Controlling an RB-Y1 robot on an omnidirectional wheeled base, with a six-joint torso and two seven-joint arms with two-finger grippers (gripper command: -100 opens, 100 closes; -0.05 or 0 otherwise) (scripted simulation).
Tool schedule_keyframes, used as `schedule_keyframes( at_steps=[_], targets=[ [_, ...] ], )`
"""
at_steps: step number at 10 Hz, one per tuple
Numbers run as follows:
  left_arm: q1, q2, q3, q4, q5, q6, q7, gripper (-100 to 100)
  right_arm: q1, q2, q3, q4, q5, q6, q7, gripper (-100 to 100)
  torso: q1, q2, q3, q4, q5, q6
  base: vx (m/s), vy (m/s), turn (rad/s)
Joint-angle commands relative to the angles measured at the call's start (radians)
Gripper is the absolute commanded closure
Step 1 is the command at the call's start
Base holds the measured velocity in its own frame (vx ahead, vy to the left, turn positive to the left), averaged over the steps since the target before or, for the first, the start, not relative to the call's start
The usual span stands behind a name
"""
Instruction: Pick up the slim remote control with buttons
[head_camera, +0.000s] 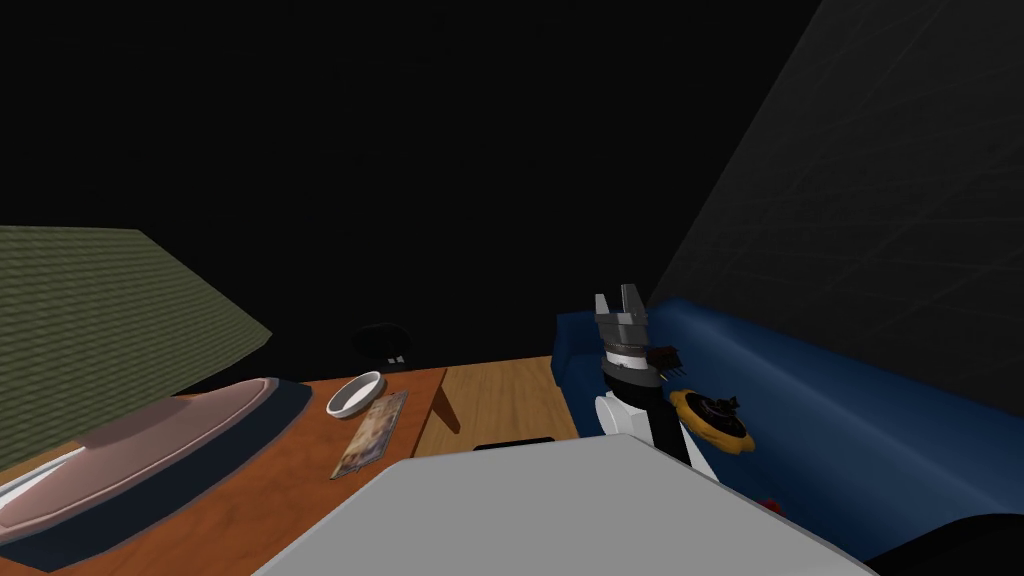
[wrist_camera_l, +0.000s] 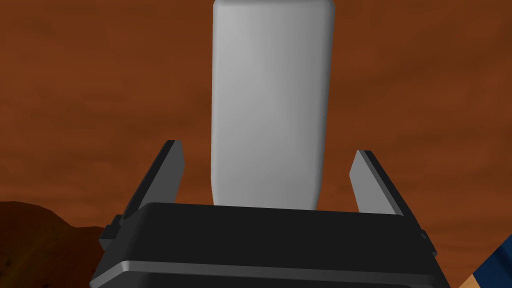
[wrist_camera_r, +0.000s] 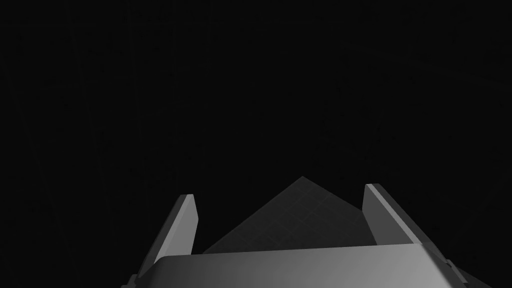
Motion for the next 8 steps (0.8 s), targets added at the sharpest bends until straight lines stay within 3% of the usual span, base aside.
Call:
schedule_keyframes(
  at_steps=[1, 3, 4, 5, 8],
  targets=[
    [-0.050, 0.027, -0.018, 0.050, 0.021, -0.001, -0.013, -100, 0.000, 0.000, 0.000, 0.000, 0.000, 0.000, 0.000, 0, 0.000, 0.000, 0.000, 0.000, 0.000, 0.000, -0.076, -0.053, -0.030],
    [-0.057, 0.027, -0.018, 0.080, 0.021, -0.001, -0.013, -100, 0.000, 0.000, 0.000, 0.000, 0.000, 0.000, 0.000, 0, 0.000, 0.001, 0.000, 0.000, 0.000, 0.000, -0.037, -0.025, -0.006],
    [-0.057, 0.027, -0.018, 0.064, 0.018, -0.001, -0.009, -100, 0.000, 0.000, 0.000, 0.000, 0.000, 0.000, 0.000, 0, 0.002, -0.001, -0.001, 0.000, 0.000, 0.000, 0.000, 0.000, 0.000],
    [-0.057, 0.027, -0.019, 0.067, 0.018, -0.001, -0.010, 100, 0.000, 0.000, 0.000, 0.000, 0.000, 0.000, 0.000, 0, 0.003, -0.002, -0.001, 0.000, 0.001, 0.000, 0.000, 0.000, 0.000],
    [-0.057, 0.027, -0.018, 0.067, 0.018, -0.001, -0.009, 100, 0.000, 0.000, 0.000, 0.000, 0.000, 0.000, 0.000, 0, 0.003, -0.003, -0.002, -0.001, 0.001, 0.000, 0.000, 0.000, 0.000]
  ],
)
